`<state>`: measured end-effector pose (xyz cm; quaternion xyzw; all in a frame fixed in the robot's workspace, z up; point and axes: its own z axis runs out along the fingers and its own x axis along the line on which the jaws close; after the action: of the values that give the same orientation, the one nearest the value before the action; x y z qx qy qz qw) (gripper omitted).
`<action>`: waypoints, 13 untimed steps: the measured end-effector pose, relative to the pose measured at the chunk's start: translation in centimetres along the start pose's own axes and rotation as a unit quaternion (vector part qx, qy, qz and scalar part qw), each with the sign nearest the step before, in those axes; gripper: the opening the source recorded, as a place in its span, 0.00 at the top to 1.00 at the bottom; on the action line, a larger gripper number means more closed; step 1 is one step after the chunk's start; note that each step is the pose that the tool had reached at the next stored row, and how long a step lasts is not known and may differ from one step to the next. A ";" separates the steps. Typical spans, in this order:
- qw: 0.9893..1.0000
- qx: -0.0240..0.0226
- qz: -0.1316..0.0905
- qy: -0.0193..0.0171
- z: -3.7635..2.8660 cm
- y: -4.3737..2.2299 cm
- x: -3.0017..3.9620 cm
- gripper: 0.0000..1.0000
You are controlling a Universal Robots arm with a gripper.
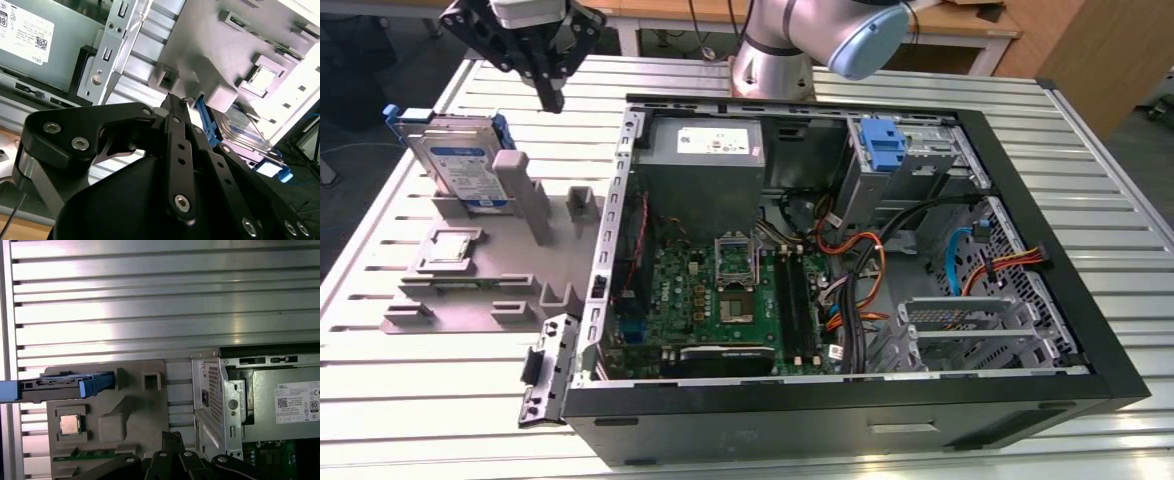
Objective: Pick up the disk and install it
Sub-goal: 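Reach for the disk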
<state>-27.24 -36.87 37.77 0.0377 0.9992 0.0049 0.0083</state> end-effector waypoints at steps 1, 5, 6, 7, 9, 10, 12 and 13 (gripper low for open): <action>1.000 0.000 0.000 0.000 0.01 0.01 0.03 0.90; 1.000 0.000 0.000 0.000 0.01 0.02 0.12 0.90; 1.000 0.000 0.000 0.000 0.02 0.02 0.17 0.90; 1.000 0.000 0.000 0.000 0.03 0.02 0.20 0.90; 1.000 0.000 0.000 0.000 0.04 0.01 0.30 0.90; 1.000 0.000 0.000 0.000 0.04 0.01 0.35 0.90; 1.000 0.000 0.000 0.000 0.06 0.00 0.44 0.90; 1.000 0.000 0.000 0.001 0.06 0.00 0.48 0.90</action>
<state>-27.72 -36.83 37.71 0.0377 0.9992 0.0049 0.0078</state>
